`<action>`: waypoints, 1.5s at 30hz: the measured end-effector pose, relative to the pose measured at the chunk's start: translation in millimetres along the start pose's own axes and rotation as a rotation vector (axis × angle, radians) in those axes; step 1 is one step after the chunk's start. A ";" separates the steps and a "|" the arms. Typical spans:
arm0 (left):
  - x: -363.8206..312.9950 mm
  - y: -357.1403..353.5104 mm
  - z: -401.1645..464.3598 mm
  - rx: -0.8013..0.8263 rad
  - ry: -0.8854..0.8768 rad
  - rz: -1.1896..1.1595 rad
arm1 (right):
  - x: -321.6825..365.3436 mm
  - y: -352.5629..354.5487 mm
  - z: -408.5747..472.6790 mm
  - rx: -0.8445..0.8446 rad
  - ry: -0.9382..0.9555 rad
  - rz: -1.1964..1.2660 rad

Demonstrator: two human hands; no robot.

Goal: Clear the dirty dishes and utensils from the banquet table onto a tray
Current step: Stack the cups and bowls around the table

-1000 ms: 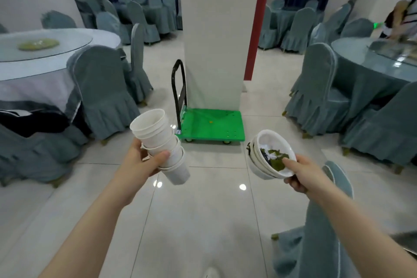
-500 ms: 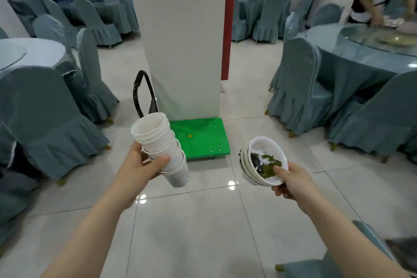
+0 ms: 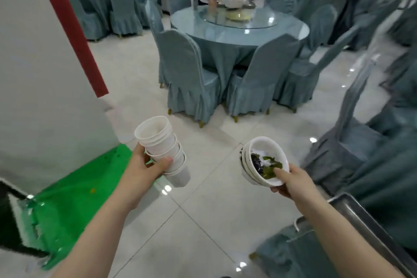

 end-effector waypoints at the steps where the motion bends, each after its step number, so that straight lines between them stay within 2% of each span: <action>1: 0.9 -11.9 16.3 0.042 0.005 -0.005 | -0.7 8.1 3.6 -0.026 -0.023 -0.001; 7: 3.9 -100.1 138.7 0.230 0.021 -0.016 | -4.6 68.6 62.2 -0.194 -0.091 0.002; 15: -10.5 -275.7 276.2 0.424 -0.043 -0.030 | -7.7 170.8 176.0 -0.429 -0.186 0.167; 20: -20.7 -379.6 324.3 0.562 -0.040 -0.042 | 0.6 230.5 214.0 -0.589 -0.204 0.281; 27: -40.4 -544.9 397.8 0.850 -0.061 -0.048 | 2.2 309.2 263.3 -0.848 -0.251 0.349; 33: -56.6 -679.5 430.1 1.094 -0.099 -0.063 | -15.0 354.0 276.8 -1.097 -0.342 0.428; 40: -69.5 -830.5 414.9 1.367 -0.092 -0.058 | -55.0 399.4 272.6 -1.385 -0.474 0.506; 45: -59.5 -929.1 394.9 1.448 -0.058 -0.032 | -106.5 451.7 278.8 -1.575 -0.592 0.534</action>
Point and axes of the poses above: each hand's wrist, its own z-axis towards the middle knuckle, its own y-axis out of the back of the hand, x = y × z, the point moved 2 cm from there along z, towards the middle knuckle, and after that the axes turned 2 degrees about -x, right-handed, at the moved point
